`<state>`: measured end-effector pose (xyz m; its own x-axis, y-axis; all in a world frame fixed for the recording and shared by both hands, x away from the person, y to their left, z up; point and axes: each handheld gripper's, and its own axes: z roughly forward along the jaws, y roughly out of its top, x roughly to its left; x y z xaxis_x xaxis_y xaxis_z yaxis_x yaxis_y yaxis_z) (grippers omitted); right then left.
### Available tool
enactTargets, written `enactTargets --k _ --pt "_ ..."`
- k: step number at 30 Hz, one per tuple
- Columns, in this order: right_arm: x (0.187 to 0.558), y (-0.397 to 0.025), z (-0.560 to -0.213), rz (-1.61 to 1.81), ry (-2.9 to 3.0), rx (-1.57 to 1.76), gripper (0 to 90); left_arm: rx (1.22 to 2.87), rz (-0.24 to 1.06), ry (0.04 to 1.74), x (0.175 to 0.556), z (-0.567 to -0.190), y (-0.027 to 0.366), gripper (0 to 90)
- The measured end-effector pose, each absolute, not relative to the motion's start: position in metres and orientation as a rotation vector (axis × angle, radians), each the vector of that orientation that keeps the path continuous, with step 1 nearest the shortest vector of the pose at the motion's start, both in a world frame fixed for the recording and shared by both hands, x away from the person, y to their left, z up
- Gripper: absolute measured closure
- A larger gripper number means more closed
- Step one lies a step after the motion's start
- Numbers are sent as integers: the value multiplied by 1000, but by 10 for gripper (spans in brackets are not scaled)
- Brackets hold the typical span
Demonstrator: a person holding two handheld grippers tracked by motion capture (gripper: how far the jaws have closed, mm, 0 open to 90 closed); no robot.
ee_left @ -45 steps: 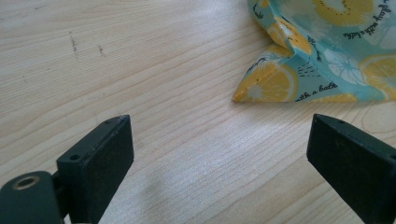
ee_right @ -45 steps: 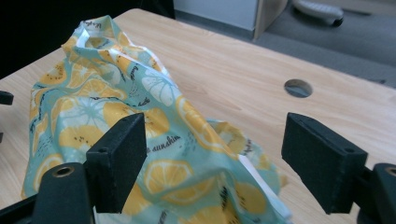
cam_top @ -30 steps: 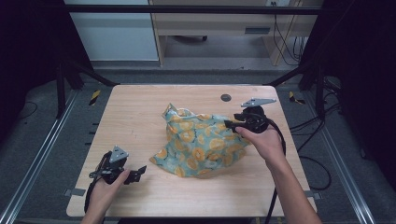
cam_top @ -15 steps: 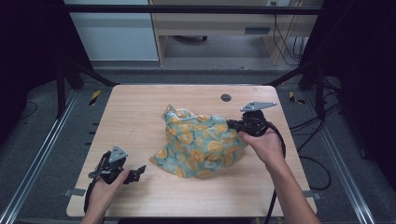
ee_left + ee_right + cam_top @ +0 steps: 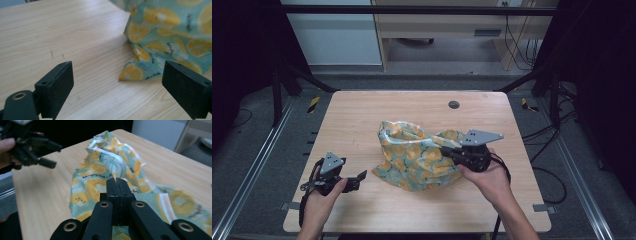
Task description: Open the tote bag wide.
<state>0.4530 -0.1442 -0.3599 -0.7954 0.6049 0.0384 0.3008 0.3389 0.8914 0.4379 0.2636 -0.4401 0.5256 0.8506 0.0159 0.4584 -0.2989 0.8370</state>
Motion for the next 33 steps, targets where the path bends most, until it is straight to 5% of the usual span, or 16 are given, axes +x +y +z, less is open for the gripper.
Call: enactTargets --k 33 --pt "387 -120 -411 1451 2492 685 900 1979 606 918 447 -392 215 120"
